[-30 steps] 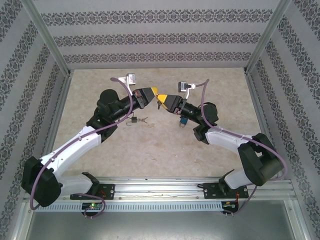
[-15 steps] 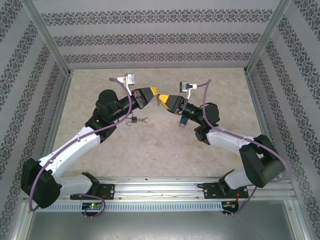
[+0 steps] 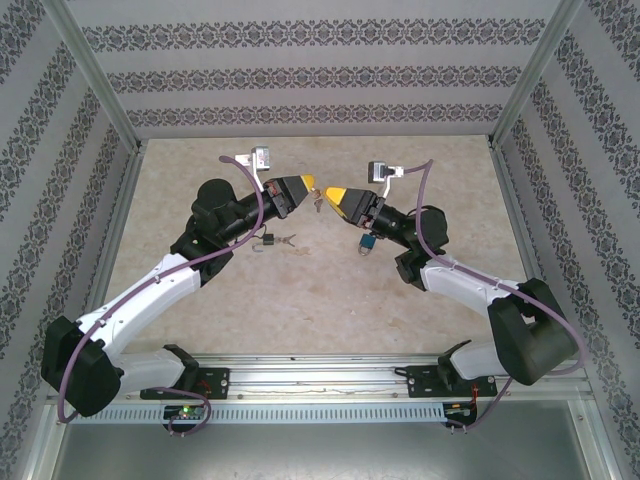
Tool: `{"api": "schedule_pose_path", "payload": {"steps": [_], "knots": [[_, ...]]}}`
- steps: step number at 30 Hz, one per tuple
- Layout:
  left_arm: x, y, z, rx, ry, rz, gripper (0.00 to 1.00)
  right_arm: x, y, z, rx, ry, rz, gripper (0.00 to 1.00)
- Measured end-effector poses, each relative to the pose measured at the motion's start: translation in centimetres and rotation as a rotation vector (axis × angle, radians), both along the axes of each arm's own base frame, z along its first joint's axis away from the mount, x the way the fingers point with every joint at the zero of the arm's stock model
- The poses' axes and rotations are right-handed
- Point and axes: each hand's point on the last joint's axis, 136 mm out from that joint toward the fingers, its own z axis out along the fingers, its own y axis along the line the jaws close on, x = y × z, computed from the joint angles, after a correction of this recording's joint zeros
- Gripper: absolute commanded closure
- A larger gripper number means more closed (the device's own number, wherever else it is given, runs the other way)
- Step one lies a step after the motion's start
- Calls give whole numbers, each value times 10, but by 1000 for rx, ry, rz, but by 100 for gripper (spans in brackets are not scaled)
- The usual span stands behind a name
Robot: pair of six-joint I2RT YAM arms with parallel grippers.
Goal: Unlock with the key
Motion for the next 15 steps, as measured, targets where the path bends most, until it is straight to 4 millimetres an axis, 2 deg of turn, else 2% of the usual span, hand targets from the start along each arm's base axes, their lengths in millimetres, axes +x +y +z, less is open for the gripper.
{"api": "schedule_pose_path", "payload": {"steps": [2, 7, 12, 15], "knots": [[-1, -1, 0, 0, 0, -8, 100, 0, 1, -1, -4, -3, -1, 53], [-3, -4, -1, 2, 2, -22, 100, -4, 6, 2, -11, -14, 17, 64], [-5, -6, 0, 0, -2, -30, 100, -5, 8, 1, -17, -8, 26, 68], [-5, -6, 0, 0, -1, -29, 100, -4, 8, 0, -20, -5, 27, 67]]}}
